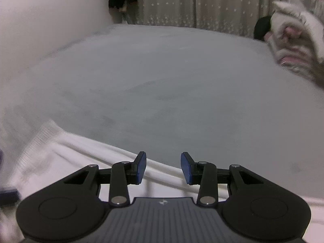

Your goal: Fold clothes

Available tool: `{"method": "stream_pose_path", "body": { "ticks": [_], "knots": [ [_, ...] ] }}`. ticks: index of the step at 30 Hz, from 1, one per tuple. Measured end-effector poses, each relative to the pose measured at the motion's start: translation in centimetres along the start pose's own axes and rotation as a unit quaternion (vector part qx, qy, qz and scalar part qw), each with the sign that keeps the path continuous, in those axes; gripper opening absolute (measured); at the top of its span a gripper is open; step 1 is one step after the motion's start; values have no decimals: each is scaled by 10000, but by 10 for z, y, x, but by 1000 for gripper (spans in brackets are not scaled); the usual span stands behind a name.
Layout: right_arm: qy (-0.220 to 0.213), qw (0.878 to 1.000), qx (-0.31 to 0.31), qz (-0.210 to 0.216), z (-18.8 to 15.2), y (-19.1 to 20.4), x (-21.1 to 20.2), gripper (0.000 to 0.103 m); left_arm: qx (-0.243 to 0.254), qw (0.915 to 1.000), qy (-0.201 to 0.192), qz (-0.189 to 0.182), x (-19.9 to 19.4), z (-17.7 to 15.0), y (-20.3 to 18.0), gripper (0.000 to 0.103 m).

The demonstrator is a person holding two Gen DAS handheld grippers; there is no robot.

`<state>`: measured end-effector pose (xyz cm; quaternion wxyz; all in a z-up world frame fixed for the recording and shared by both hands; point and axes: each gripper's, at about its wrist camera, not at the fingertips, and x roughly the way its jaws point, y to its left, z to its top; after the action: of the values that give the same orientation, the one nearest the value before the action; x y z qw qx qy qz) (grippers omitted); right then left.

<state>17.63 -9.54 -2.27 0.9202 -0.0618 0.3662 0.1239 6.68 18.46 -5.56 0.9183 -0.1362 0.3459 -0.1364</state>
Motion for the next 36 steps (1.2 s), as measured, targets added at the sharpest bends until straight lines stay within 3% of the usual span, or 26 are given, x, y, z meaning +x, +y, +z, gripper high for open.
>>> {"method": "stream_pose_path", "body": {
  "ticks": [5, 14, 15, 19, 21, 22, 27, 30, 32, 34, 36],
  "knots": [
    [134, 9987, -339, -344, -14, -38, -2, 38, -56, 9999, -43, 128, 16, 13, 2, 18],
    [355, 9969, -622, -334, -28, -70, 11, 36, -441, 9966, -330, 612, 49, 55, 17, 18],
    [360, 9967, -653, -306, -29, -72, 14, 34, -488, 9961, -288, 672, 56, 59, 20, 18],
    [388, 9964, -737, -138, -25, -77, 28, 7, -601, 9938, -43, 930, 87, 68, 33, 16],
    [369, 9957, -814, -222, -21, -76, 35, 3, -561, 9933, -90, 1006, 99, 71, 39, 10],
    [374, 9955, -831, -268, -21, -76, 38, 3, -536, 9931, -119, 1037, 103, 72, 41, 6],
    [330, 9958, -820, -256, -18, -77, 36, 3, -814, 9917, -161, 985, 101, 83, 51, 6],
    [295, 9965, -764, -173, -18, -81, 30, 3, -849, 9908, -260, 1020, 92, 88, 52, 13],
    [282, 9971, -708, -74, -18, -84, 24, 12, -774, 9910, -285, 1057, 88, 91, 51, 27],
    [269, 9972, -704, 26, -18, -86, 20, 28, -642, 9919, -175, 1079, 91, 94, 49, 32],
    [268, 9961, -834, -47, -19, -83, 19, 29, -554, 9914, -70, 1187, 98, 96, 48, 32]
  ]
}}
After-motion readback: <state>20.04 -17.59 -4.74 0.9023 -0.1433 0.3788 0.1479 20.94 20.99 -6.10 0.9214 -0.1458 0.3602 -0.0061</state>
